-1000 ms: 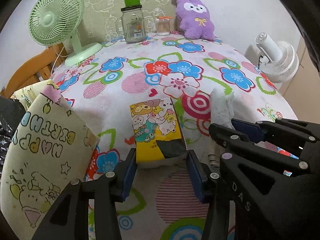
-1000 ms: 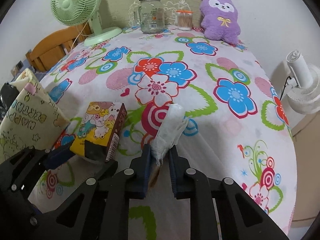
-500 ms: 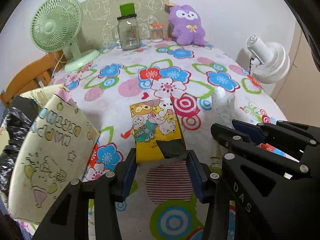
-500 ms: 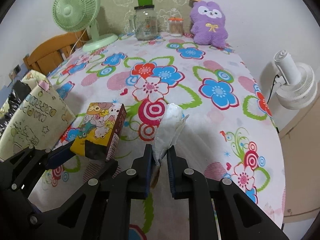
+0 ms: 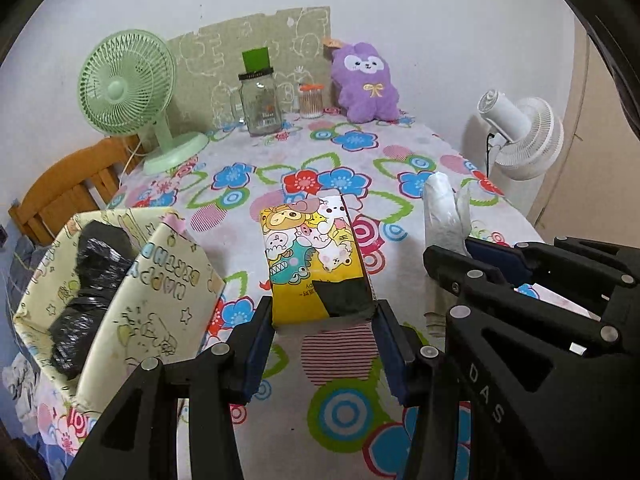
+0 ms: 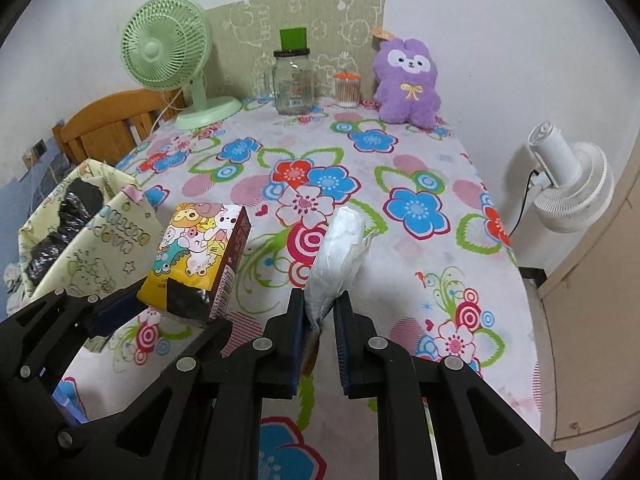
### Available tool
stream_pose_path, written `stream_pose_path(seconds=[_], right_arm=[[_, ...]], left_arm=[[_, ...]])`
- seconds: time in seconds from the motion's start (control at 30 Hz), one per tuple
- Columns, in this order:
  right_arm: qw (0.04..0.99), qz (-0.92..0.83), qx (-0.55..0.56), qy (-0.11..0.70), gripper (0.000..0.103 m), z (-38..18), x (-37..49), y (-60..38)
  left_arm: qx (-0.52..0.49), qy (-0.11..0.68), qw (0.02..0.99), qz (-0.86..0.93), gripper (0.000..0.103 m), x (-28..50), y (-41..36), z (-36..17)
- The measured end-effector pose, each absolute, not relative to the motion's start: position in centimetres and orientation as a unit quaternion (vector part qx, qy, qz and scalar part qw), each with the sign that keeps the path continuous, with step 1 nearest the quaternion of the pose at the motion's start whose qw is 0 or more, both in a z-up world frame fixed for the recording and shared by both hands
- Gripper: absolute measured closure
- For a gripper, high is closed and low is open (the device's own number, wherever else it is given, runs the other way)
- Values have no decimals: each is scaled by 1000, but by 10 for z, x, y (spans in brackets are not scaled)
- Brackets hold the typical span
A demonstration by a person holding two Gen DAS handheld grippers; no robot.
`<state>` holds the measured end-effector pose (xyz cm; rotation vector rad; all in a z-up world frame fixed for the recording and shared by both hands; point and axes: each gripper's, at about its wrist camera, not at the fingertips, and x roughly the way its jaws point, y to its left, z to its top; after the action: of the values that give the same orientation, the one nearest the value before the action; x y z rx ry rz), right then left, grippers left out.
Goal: Organize soft objects
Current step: 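Carry the yellow cartoon box and white towel over the fabric box with both grippers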
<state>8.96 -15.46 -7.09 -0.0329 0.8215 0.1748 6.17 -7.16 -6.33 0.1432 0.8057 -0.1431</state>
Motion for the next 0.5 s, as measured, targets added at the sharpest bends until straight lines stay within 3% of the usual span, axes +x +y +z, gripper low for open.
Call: stream_pose_path(seconds=[0.5], right_arm=[[925,87,-34,369,86,-27,60,-144]], left_arm=[[85,363,923,-96,53,37,-62,-21]])
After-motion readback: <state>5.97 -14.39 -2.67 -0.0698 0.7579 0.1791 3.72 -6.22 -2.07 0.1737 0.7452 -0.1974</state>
